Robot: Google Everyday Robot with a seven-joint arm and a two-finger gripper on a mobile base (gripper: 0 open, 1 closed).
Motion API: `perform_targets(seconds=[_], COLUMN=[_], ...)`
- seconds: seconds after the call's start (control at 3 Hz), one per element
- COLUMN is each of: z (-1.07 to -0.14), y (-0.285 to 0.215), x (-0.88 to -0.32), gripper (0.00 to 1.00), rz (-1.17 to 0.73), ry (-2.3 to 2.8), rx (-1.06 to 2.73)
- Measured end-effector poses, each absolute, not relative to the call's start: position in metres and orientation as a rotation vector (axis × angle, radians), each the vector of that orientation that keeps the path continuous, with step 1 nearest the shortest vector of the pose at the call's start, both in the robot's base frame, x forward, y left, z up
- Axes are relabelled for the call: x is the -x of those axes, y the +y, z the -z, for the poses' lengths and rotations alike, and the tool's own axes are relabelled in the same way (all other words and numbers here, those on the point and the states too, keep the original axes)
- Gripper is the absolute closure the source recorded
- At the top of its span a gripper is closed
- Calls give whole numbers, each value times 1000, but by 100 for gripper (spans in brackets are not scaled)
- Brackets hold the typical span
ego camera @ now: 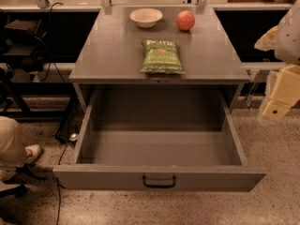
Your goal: Place green jalapeno chip bag into top drawer
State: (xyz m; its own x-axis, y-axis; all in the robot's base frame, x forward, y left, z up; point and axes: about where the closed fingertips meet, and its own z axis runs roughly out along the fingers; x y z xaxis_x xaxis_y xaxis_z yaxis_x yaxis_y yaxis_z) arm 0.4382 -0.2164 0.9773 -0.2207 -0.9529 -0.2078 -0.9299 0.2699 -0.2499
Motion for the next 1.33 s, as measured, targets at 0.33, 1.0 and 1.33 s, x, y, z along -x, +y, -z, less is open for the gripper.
perform_targets(seconds=[0.33,1.0,1.33], z=[-977,-955,-946], y=[-216,-171,-157], x=[-438,-539,-583], gripper=[0,0,0], rz=[102,-18,-55], ry=[2229,2141,2110], rx=[1722,1536,1390])
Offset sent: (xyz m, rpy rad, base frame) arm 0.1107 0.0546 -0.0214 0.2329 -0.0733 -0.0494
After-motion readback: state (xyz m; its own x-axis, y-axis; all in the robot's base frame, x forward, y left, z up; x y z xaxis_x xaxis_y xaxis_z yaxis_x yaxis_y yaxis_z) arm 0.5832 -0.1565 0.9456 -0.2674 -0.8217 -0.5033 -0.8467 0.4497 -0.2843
